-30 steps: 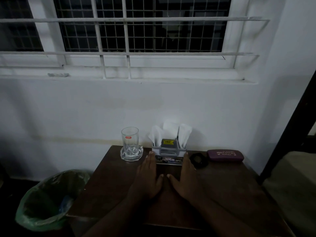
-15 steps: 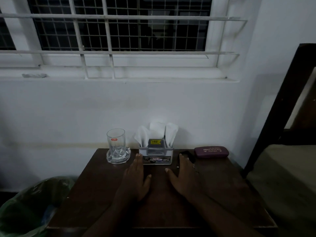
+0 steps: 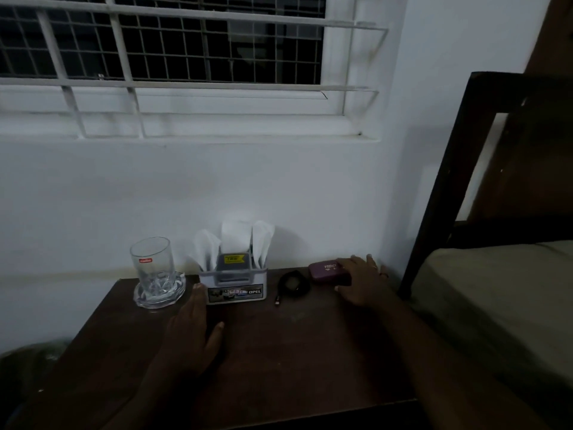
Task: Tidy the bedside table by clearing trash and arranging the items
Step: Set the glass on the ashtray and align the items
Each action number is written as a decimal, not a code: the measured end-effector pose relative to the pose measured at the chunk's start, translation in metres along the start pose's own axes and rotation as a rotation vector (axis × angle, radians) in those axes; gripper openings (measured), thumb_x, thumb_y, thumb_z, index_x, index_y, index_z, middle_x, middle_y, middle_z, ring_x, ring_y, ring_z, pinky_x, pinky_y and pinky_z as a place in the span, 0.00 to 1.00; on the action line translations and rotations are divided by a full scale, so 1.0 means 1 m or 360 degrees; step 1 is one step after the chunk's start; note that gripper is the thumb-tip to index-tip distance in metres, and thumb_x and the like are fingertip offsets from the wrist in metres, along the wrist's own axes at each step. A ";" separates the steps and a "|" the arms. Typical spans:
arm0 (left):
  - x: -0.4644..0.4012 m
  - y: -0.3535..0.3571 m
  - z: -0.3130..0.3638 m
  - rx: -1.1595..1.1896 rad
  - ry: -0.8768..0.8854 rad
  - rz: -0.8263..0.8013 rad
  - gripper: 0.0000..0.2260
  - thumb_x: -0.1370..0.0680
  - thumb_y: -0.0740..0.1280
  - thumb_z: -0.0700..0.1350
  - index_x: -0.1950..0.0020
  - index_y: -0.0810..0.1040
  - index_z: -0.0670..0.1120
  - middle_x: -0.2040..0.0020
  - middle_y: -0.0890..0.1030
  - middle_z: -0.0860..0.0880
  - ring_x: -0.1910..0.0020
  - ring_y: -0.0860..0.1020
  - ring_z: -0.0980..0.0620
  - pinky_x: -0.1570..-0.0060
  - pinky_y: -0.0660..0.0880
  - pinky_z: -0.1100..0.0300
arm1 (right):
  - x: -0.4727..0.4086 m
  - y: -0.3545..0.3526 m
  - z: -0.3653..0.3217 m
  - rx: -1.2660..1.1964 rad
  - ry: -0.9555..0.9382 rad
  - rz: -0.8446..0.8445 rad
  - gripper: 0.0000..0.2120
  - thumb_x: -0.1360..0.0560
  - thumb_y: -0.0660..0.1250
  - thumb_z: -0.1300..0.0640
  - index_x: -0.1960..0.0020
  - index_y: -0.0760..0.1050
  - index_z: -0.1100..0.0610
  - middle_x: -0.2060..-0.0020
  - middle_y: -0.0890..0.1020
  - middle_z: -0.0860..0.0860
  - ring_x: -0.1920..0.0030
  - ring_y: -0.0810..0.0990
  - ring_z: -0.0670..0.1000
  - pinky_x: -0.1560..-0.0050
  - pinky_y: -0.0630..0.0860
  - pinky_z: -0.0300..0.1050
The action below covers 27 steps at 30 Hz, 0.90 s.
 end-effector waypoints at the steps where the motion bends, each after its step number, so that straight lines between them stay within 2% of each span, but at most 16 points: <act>1: 0.000 0.000 0.001 -0.0013 -0.0016 -0.0005 0.40 0.26 0.55 0.62 0.23 0.56 0.36 0.24 0.63 0.37 0.26 0.64 0.40 0.31 0.67 0.42 | 0.000 -0.001 0.001 -0.0001 -0.0012 0.0042 0.34 0.26 0.66 0.43 0.24 0.57 0.43 0.23 0.58 0.52 0.22 0.49 0.59 0.26 0.45 0.66; 5: 0.000 -0.002 0.002 -0.0036 -0.0041 -0.0037 0.41 0.27 0.54 0.62 0.22 0.55 0.37 0.24 0.62 0.37 0.26 0.64 0.40 0.32 0.68 0.41 | 0.005 -0.008 0.003 0.0008 -0.0077 0.0175 0.29 0.28 0.67 0.44 0.29 0.65 0.43 0.35 0.68 0.53 0.32 0.66 0.56 0.28 0.59 0.59; 8: 0.000 -0.003 0.001 -0.0030 -0.0014 -0.0041 0.39 0.27 0.54 0.61 0.22 0.54 0.38 0.24 0.63 0.39 0.26 0.64 0.41 0.33 0.68 0.41 | 0.009 -0.009 0.004 -0.0156 -0.0074 0.0132 0.30 0.30 0.70 0.44 0.30 0.67 0.45 0.38 0.69 0.53 0.38 0.72 0.56 0.35 0.70 0.54; 10: 0.001 -0.005 0.002 -0.0029 -0.0022 -0.0046 0.39 0.27 0.55 0.61 0.22 0.55 0.39 0.24 0.64 0.38 0.27 0.66 0.40 0.34 0.69 0.41 | 0.014 -0.008 0.003 -0.0303 -0.0055 0.0100 0.31 0.30 0.71 0.45 0.30 0.67 0.47 0.39 0.68 0.53 0.39 0.73 0.55 0.39 0.73 0.51; 15: 0.003 -0.009 0.008 -0.0034 -0.0086 -0.0066 0.40 0.27 0.55 0.60 0.23 0.55 0.37 0.25 0.64 0.36 0.27 0.66 0.38 0.33 0.68 0.40 | 0.031 -0.006 -0.012 -0.0470 -0.0031 0.0161 0.33 0.33 0.73 0.45 0.31 0.70 0.51 0.38 0.69 0.51 0.39 0.71 0.53 0.41 0.74 0.49; 20: 0.003 -0.010 0.009 -0.0041 -0.0099 -0.0070 0.38 0.27 0.57 0.58 0.23 0.56 0.37 0.25 0.66 0.37 0.29 0.68 0.39 0.34 0.70 0.41 | 0.047 -0.004 -0.032 -0.0362 -0.0065 0.0276 0.34 0.38 0.70 0.37 0.36 0.72 0.51 0.39 0.71 0.50 0.38 0.72 0.51 0.39 0.74 0.50; 23: 0.002 -0.009 0.007 -0.0043 -0.0092 -0.0099 0.36 0.27 0.59 0.56 0.24 0.57 0.39 0.27 0.68 0.37 0.31 0.70 0.39 0.37 0.71 0.42 | 0.052 -0.006 -0.038 -0.0304 -0.0031 0.0311 0.32 0.34 0.71 0.40 0.34 0.71 0.52 0.37 0.71 0.53 0.38 0.73 0.53 0.39 0.73 0.48; 27: 0.001 -0.009 0.006 -0.0042 -0.0087 -0.0119 0.35 0.27 0.57 0.58 0.26 0.61 0.38 0.29 0.70 0.37 0.33 0.72 0.38 0.38 0.72 0.42 | 0.055 -0.006 -0.040 -0.0312 -0.0030 0.0347 0.31 0.33 0.71 0.42 0.33 0.71 0.53 0.37 0.71 0.53 0.38 0.73 0.53 0.39 0.72 0.46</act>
Point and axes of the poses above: each hand's wrist, its own x-axis away from the middle knuckle, its own y-axis out of the palm, z = x × y, the point moved 3 cm from there along -x, towards the middle knuckle
